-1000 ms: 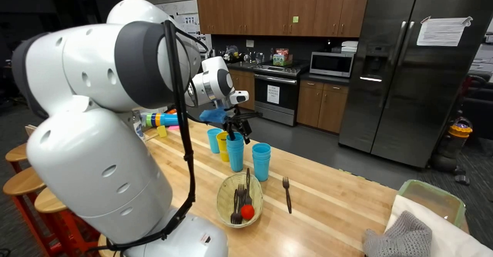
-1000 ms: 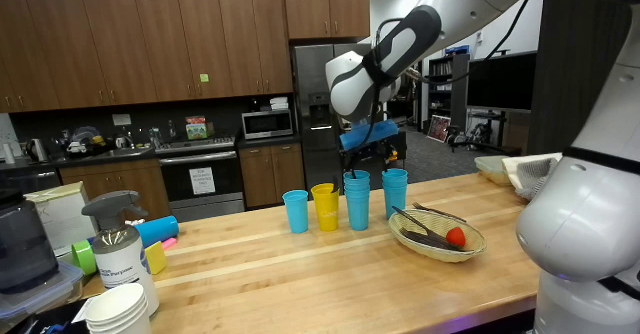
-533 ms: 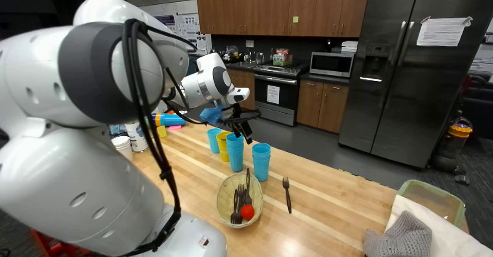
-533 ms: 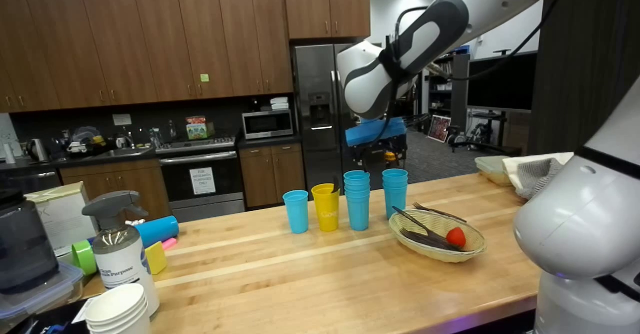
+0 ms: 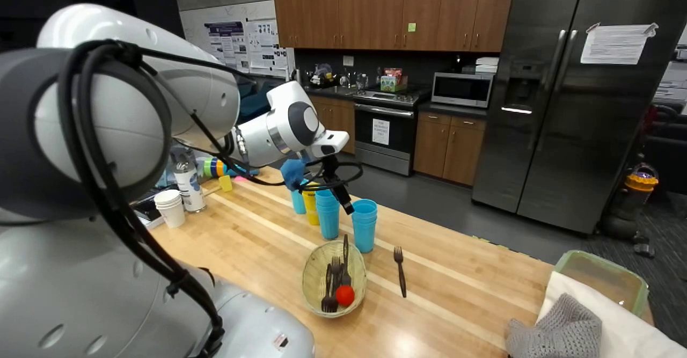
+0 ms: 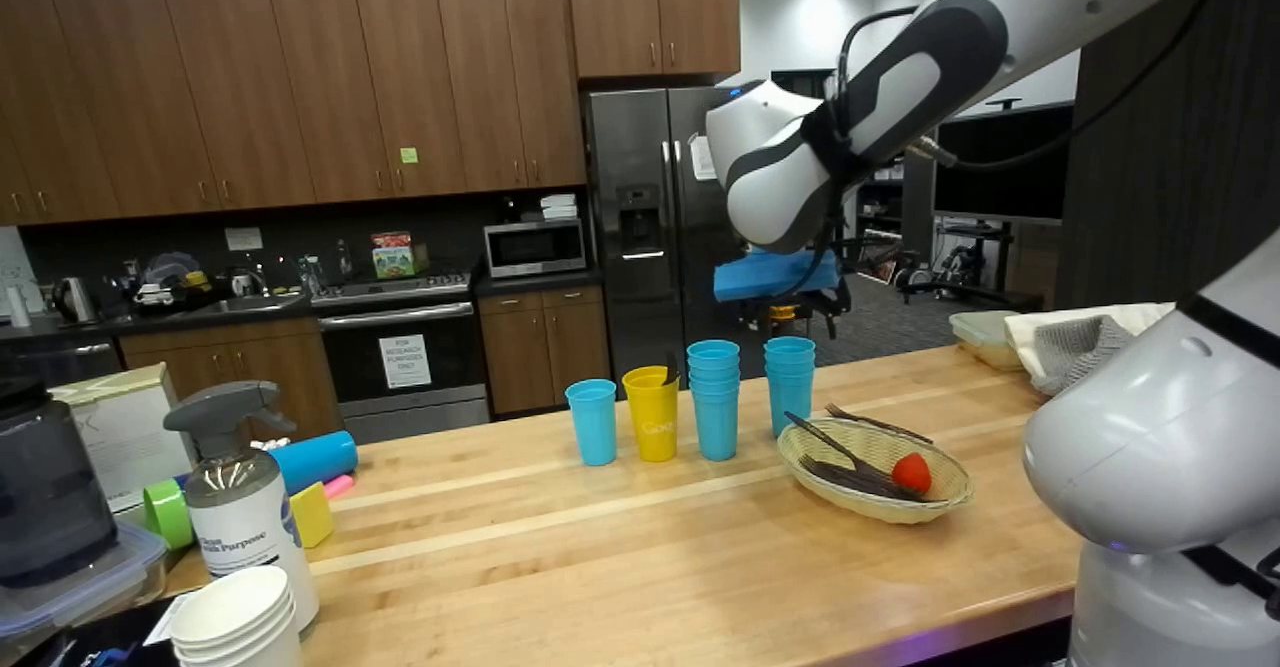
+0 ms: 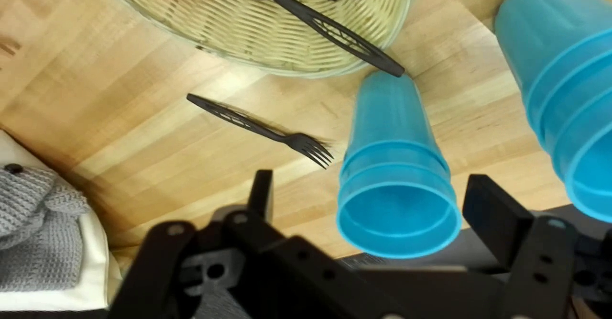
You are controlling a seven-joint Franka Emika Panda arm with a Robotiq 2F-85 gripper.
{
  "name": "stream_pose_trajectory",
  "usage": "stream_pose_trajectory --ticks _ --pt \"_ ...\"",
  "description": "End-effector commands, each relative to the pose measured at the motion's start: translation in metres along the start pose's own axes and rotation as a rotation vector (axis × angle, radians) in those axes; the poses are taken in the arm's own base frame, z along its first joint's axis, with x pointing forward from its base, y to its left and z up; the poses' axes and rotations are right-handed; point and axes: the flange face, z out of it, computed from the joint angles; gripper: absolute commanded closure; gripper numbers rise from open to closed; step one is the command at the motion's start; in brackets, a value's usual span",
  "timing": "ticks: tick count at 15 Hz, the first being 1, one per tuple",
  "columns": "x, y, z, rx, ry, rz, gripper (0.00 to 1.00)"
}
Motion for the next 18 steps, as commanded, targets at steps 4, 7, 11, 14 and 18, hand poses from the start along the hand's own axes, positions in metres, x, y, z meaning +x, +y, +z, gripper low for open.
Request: stream_pose_trajectory --ticks 4,7,11,14,18 --pt "-0.037 0.014 0.049 -0.001 -0.125 -0.072 0.00" --pt "-0.053 0.014 0.066 0.017 -0.166 -0.152 0.00" --pt "-0.056 0.012 0.075 0.020 -0.171 -0.220 0.00" --pt "-0.053 0.016 0.084 -0.029 -0.147 -0.255 0.00" --pt "-0.049 0.021 0.093 -0.105 -0.095 -0.346 0.00"
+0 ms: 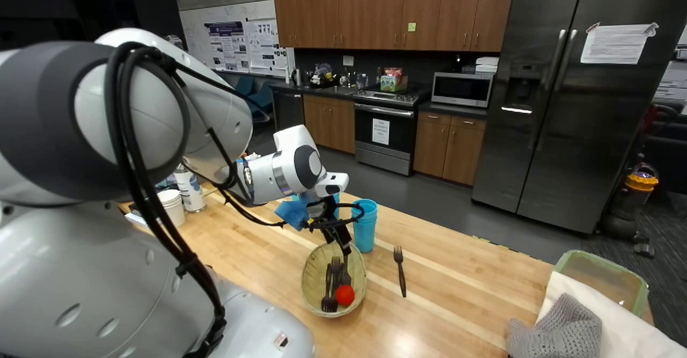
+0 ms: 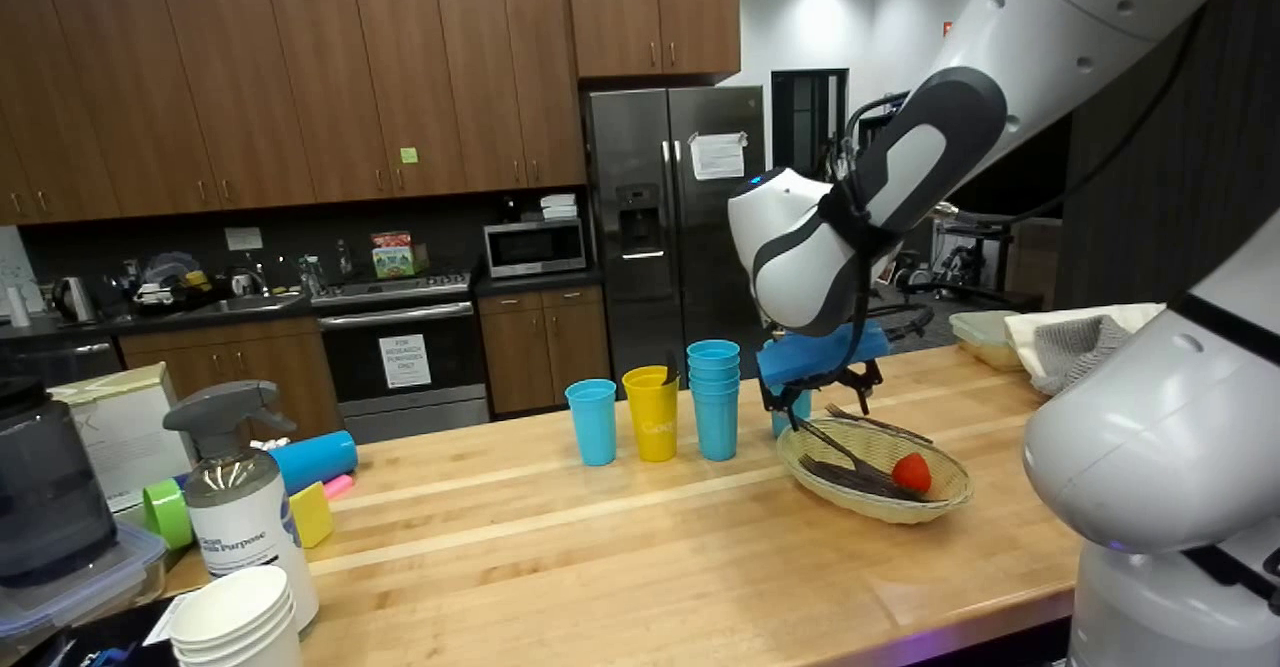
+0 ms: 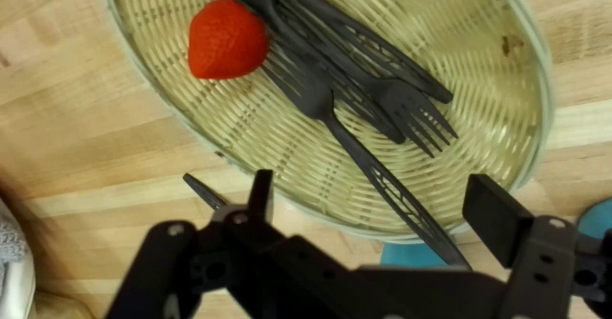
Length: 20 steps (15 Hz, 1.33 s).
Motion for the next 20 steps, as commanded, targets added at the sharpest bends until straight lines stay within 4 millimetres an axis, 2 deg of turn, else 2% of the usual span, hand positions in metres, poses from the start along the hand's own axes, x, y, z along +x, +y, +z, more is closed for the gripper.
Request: stream_pose_trajectory --ticks 1,8,13,18,19,20 --pt "0.005 0.005 0.009 -0.066 0.032 -0.083 0.00" --pt "0.007 -0.016 0.021 -0.024 0.063 -0.278 0.00" --pt "0.011 -0.024 0.035 -0.037 0.044 -0.322 0.00" --pt "0.017 -0.033 0.039 -0.036 0.046 -0.345 0.00" --pt "0.017 -0.035 0.040 -0.032 0.044 -0.345 0.09" --pt "0.017 -0.036 0.041 -0.027 0.042 -0.347 0.26"
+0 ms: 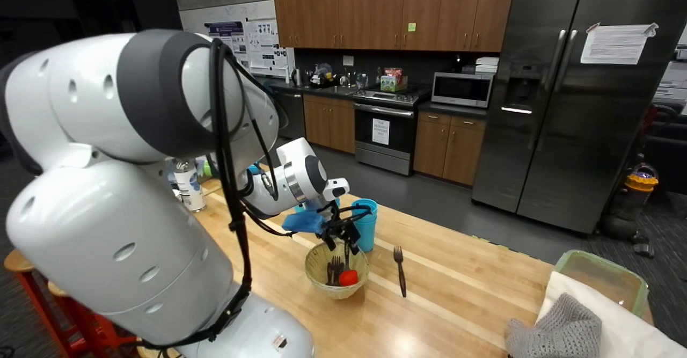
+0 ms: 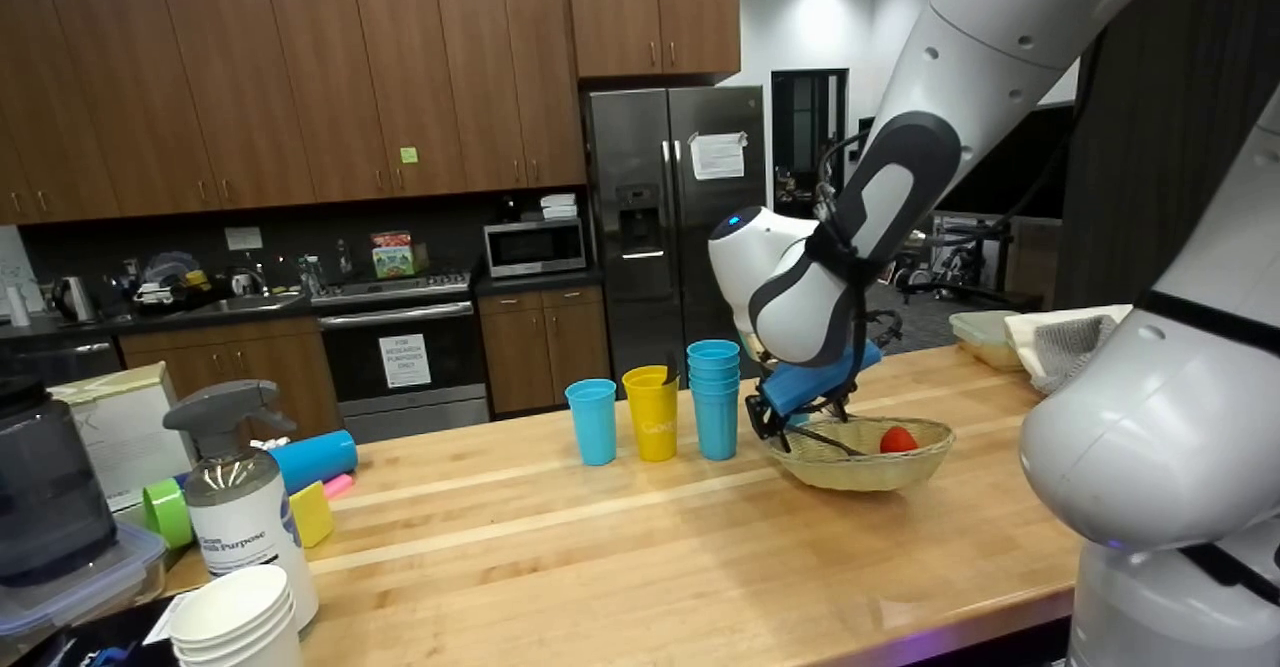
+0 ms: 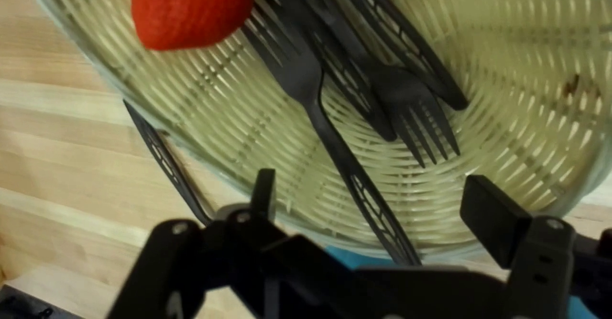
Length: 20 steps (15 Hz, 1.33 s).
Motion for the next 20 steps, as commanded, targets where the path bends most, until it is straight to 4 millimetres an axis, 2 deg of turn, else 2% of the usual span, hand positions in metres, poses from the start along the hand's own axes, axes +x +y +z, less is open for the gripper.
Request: stream_pose_trajectory --ticks 1,9,14,20 --pt "0.008 -0.005 0.007 0.014 -0.001 -0.021 0.33" --pt "0.012 -0.007 0.009 0.018 -0.005 -0.013 0.98" --pt "0.007 0.002 0.001 -0.008 0.003 0.035 1.00" --pt "-0.004 0.019 -0.023 -0.095 0.054 0.161 1.00"
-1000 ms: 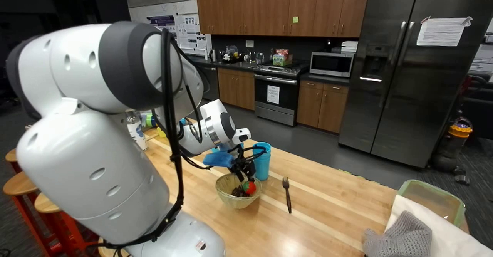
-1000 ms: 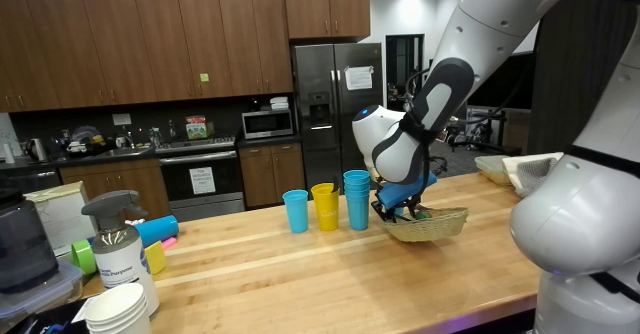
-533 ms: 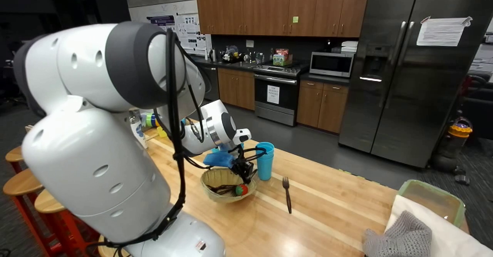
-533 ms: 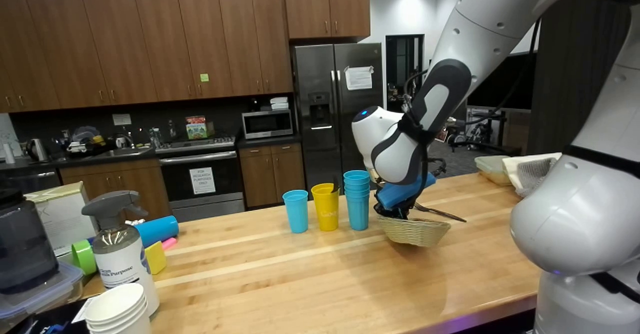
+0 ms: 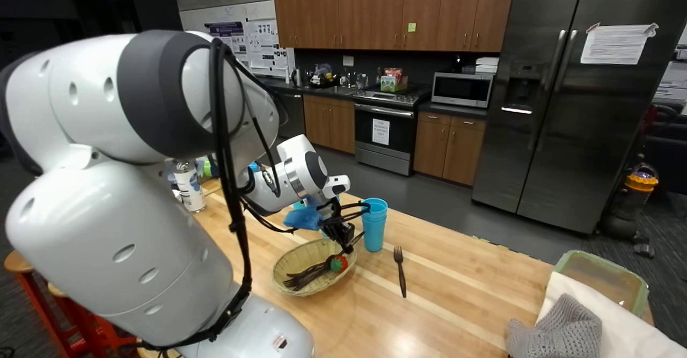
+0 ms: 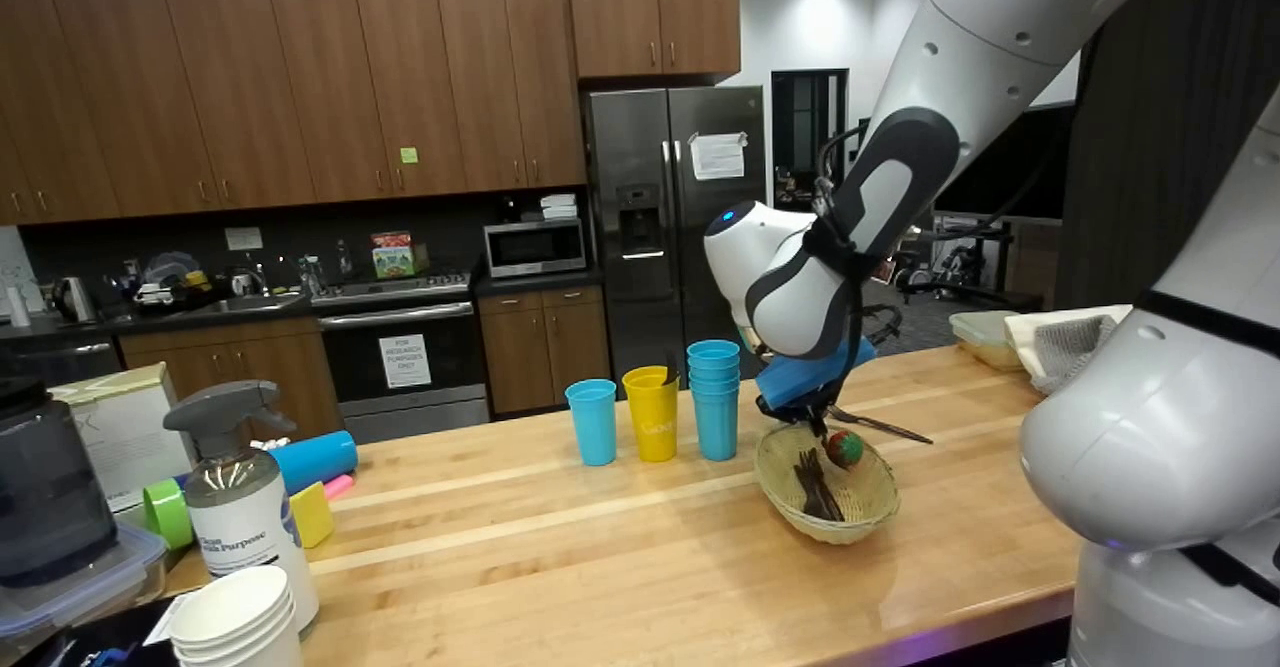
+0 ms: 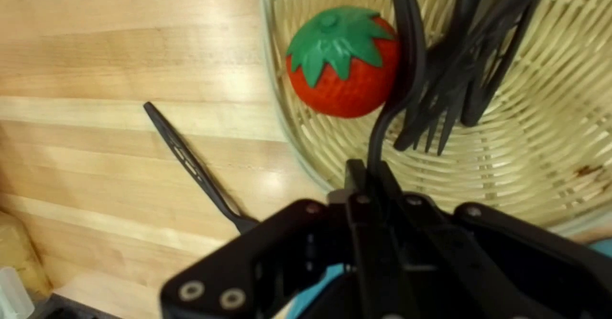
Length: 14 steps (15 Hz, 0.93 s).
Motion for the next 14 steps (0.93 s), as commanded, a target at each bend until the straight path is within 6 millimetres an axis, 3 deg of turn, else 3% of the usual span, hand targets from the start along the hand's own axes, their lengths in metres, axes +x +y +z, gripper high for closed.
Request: stream_pose_trajectory --ticks 1,14 --pt "-0.010 0.018 -0.021 -0.073 0.065 0.072 1.00" --pt "-0.023 0.029 -0.096 -0.215 0.309 0.062 1.00"
